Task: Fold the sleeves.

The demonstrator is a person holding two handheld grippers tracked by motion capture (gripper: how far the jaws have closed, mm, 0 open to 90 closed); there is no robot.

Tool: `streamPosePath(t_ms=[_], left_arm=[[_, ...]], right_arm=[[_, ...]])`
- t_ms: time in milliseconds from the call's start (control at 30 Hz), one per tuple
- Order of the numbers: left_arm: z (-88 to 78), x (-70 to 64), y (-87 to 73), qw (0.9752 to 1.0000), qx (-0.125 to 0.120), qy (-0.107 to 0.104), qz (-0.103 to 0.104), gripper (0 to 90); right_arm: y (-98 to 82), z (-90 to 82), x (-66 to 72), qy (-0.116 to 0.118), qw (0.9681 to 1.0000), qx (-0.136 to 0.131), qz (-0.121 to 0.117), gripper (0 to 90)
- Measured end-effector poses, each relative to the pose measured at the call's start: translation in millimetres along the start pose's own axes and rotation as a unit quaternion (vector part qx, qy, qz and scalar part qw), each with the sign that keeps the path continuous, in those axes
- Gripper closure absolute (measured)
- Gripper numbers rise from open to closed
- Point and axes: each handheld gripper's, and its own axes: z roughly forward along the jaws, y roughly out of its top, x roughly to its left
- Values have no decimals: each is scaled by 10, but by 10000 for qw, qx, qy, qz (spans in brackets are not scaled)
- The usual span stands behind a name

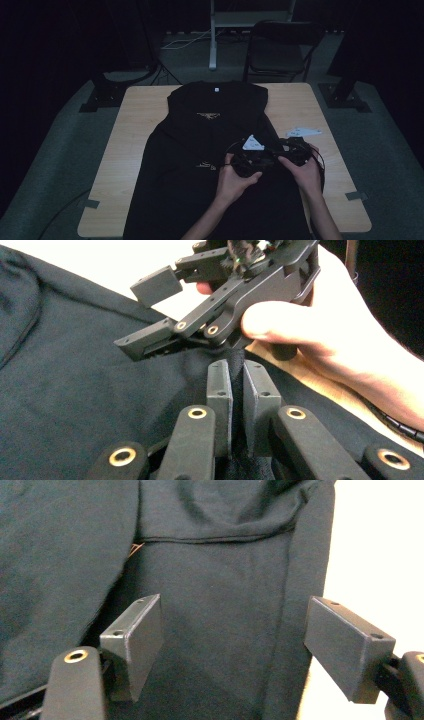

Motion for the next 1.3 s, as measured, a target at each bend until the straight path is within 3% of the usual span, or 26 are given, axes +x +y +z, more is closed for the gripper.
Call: streamPosePath(t_ms=[133, 367, 567, 767, 967, 1300], left_arm=[[36, 15, 6, 10000, 3, 9, -19, 842], [92, 45, 45, 9997, -105, -165, -177, 833], [72, -11, 60, 9994, -159, -293, -87, 819], [52, 12, 53, 9997, -104, -198, -65, 798], [9, 44, 60, 9997, -162, -168, -94, 718], [-140, 126, 70, 9997, -205, 74, -75, 650]], right_arm=[[-2, -17, -15, -82, 9999, -54, 39, 230], [-2, -34, -24, -207, 9997, -106, 68, 232], [0, -71, -37, -288, 9992, -248, 125, 232], [1, -68, -31, -295, 9992, -239, 111, 231], [0, -63, -27, -297, 9993, -215, 101, 231], [2, -62, -21, -295, 9993, -217, 67, 231]])
